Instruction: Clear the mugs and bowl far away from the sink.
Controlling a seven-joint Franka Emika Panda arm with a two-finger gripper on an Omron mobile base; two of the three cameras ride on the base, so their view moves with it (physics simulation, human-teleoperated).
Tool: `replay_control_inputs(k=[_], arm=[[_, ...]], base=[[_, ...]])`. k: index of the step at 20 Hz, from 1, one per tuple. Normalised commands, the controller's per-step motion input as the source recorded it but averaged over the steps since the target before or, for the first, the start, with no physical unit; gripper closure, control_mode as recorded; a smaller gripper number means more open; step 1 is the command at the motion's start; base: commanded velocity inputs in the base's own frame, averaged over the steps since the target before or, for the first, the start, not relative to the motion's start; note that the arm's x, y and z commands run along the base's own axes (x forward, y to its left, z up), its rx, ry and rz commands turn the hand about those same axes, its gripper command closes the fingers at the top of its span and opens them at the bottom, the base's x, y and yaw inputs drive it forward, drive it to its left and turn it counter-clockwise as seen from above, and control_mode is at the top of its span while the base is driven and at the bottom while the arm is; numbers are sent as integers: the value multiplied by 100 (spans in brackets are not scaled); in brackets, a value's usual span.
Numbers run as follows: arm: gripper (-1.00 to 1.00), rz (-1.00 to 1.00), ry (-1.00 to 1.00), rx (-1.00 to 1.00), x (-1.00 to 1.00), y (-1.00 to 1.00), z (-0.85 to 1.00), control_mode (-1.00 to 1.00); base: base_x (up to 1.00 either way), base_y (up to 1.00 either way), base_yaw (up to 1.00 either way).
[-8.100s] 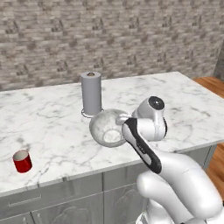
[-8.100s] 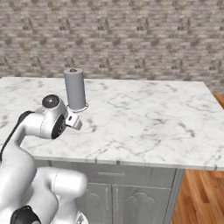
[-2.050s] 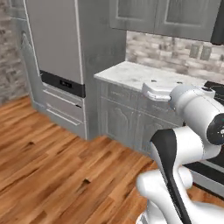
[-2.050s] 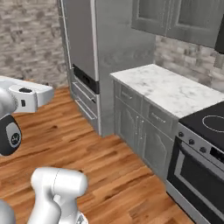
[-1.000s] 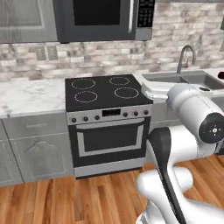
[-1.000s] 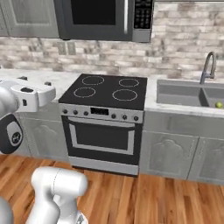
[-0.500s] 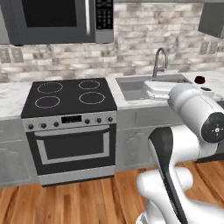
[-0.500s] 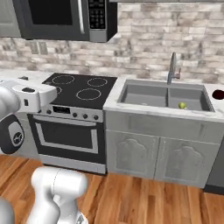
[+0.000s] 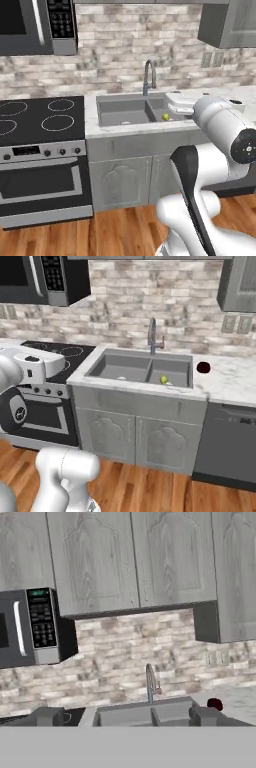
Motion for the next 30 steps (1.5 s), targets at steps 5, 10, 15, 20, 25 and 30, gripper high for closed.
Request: replay_control_inputs(k=[5, 10, 15, 20, 25, 30], arm=[[-100, 0, 0, 0, 0, 0, 0, 100], [-100, 0, 0, 0, 0, 0, 0, 100], [-100, 0, 0, 0, 0, 0, 0, 100], [-100, 0, 0, 0, 0, 0, 0, 100], [-100, 0, 0, 0, 0, 0, 0, 100], [-100, 0, 0, 0, 0, 0, 0, 100]], base=[[67, -100, 0], [69, -99, 1], [69, -67, 5], [69, -38, 5], [80, -13, 0], [15, -57, 0]])
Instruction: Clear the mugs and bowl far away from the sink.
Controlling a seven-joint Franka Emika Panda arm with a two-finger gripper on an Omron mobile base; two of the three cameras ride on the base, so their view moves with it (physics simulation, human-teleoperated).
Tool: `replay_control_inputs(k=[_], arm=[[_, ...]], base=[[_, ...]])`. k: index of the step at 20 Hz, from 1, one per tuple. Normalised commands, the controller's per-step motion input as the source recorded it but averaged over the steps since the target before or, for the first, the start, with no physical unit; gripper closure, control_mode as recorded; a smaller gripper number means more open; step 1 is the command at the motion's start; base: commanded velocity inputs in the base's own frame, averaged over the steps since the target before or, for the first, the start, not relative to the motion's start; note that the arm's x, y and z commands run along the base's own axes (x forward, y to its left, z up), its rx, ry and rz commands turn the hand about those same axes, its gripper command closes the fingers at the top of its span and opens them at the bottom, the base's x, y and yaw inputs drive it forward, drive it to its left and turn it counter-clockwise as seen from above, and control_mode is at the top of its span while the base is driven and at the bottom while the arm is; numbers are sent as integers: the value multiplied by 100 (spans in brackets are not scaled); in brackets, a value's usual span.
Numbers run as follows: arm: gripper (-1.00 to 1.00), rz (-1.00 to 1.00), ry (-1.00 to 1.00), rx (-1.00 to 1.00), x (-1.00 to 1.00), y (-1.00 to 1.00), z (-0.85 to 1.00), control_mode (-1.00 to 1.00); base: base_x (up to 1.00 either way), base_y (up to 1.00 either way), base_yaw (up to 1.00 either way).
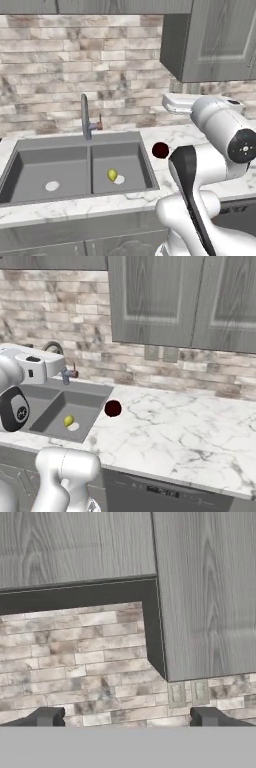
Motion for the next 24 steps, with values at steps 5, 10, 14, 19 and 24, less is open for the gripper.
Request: replay_control_inputs(k=[5, 10, 14, 19, 24], arm=[[-100, 0, 0, 0, 0, 0, 0, 100], [-100, 0, 0, 0, 0, 0, 0, 100], [-100, 0, 0, 0, 0, 0, 0, 100], [-100, 0, 0, 0, 0, 0, 0, 100], [-100, 0, 16, -3, -1, 0, -16, -100]], base=[[0, -58, 2], [-26, -8, 0], [-9, -5, 0], [0, 0, 0], [-1, 0, 0]])
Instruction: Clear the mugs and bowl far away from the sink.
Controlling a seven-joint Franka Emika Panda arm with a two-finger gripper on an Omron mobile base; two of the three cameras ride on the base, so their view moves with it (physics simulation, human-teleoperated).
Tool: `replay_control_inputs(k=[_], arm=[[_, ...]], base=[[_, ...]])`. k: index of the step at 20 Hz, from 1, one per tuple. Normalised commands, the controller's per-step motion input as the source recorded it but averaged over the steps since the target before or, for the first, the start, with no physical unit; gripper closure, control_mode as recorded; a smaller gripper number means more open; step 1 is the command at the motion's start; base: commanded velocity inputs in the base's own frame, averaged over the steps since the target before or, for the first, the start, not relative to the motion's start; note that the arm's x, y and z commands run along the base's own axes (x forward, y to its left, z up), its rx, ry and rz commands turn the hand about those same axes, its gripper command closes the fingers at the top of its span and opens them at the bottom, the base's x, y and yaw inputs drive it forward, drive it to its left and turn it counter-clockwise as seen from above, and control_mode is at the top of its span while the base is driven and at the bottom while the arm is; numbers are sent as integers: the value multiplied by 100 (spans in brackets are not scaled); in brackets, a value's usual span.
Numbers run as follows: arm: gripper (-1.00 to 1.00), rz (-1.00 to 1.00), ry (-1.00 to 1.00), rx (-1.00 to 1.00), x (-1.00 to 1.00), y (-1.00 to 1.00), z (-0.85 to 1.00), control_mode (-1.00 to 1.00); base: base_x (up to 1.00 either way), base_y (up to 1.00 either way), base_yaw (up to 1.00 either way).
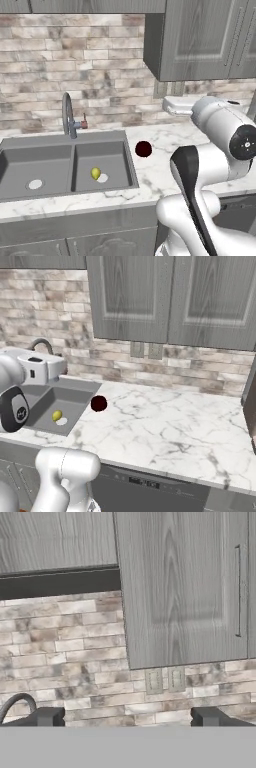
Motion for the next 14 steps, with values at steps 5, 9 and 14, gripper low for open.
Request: replay_control_inputs(k=[5, 9, 14], arm=[[-100, 2, 41, -6, -13, 0, -45, -100], [-100, 6, 45, -4, -8, -9, -50, -100], [-100, 16, 51, -7, -1, 0, -57, -100]], base=[[0, 0, 0], [0, 0, 0], [0, 0, 0]])
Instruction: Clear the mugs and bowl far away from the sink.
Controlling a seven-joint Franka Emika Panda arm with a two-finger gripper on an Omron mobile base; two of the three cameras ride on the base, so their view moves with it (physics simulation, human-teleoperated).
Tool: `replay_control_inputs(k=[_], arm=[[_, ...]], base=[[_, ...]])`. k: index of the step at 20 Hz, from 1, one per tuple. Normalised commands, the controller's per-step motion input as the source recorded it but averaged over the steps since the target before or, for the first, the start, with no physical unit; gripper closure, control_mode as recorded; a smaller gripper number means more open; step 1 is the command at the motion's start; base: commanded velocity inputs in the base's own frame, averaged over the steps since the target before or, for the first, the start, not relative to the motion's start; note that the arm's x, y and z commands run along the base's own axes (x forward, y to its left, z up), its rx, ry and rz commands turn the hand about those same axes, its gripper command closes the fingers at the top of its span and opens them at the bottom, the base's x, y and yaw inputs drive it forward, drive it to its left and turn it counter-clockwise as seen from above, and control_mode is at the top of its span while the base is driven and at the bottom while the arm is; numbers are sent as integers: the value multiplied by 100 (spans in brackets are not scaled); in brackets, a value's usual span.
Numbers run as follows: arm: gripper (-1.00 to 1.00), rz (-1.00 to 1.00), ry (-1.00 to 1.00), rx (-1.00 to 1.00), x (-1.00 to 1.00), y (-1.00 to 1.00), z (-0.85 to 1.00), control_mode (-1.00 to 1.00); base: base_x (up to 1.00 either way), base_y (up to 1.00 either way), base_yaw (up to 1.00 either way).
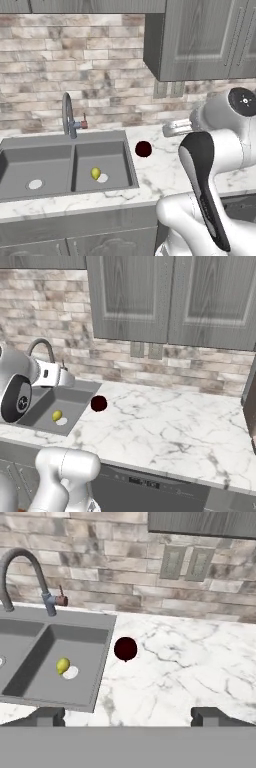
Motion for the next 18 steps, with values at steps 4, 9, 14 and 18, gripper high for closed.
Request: replay_control_inputs(k=[4, 9, 14, 18], arm=[[-100, 19, 51, -5, 0, -2, -63, -100], [-100, 12, 31, -1, -6, 0, -38, -100], [-100, 0, 3, 0, 0, 0, -5, -100], [-100, 0, 6, -1, 0, 0, -38, -100]], base=[[0, 0, 0], [0, 0, 0], [0, 0, 0], [0, 0, 0]])
